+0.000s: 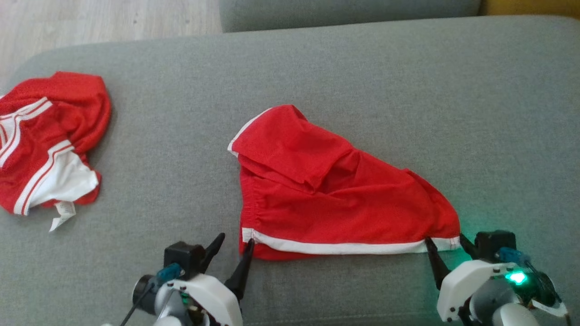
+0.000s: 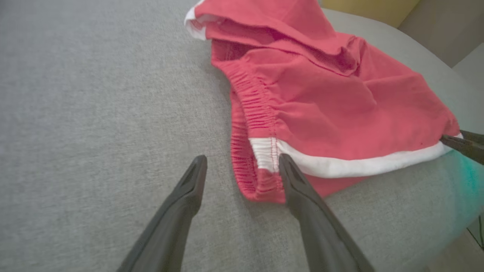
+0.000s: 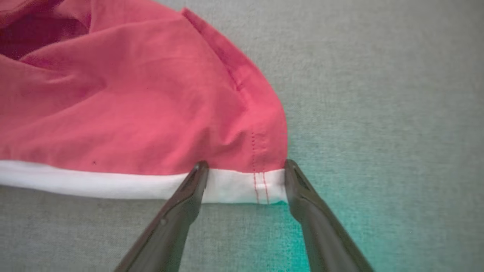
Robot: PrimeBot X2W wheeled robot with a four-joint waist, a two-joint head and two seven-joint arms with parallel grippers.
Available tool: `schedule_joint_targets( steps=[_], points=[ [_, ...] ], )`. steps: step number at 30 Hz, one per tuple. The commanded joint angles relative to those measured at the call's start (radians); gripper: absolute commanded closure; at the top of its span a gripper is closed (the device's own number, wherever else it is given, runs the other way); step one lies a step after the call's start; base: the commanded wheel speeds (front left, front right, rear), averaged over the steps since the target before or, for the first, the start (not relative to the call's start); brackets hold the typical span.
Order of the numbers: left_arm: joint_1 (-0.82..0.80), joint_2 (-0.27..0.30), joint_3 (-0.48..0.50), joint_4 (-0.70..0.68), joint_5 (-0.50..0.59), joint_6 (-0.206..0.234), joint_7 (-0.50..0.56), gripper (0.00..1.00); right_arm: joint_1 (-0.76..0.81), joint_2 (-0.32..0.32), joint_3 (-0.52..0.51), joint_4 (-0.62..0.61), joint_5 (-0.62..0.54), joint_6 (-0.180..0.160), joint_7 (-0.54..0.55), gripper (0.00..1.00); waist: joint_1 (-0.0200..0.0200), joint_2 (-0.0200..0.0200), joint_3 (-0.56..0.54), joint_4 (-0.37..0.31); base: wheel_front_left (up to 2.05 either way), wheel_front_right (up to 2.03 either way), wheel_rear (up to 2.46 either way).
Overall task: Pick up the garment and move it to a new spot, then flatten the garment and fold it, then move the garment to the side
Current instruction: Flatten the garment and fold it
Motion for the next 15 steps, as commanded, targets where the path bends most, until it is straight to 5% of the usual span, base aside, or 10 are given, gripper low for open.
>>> schedule_joint_targets(
  steps=[1,15],
  points=[
    [-0.045,-0.001,0.023,-0.028,-0.010,-0.002,0.008,0.00,-0.031,-0.016,0.025,-0.033,0.004,-0.001,0.008,0.00,0.0000,0.0000,0.013,0.001,0.00,0.00,0.00],
    [-0.055,0.014,0.020,-0.026,-0.034,0.003,0.050,0.00,-0.003,-0.017,0.003,-0.079,-0.014,-0.001,0.080,0.00,0.0000,0.0000,0.036,-0.007,0.00,0.00,0.00]
  ],
)
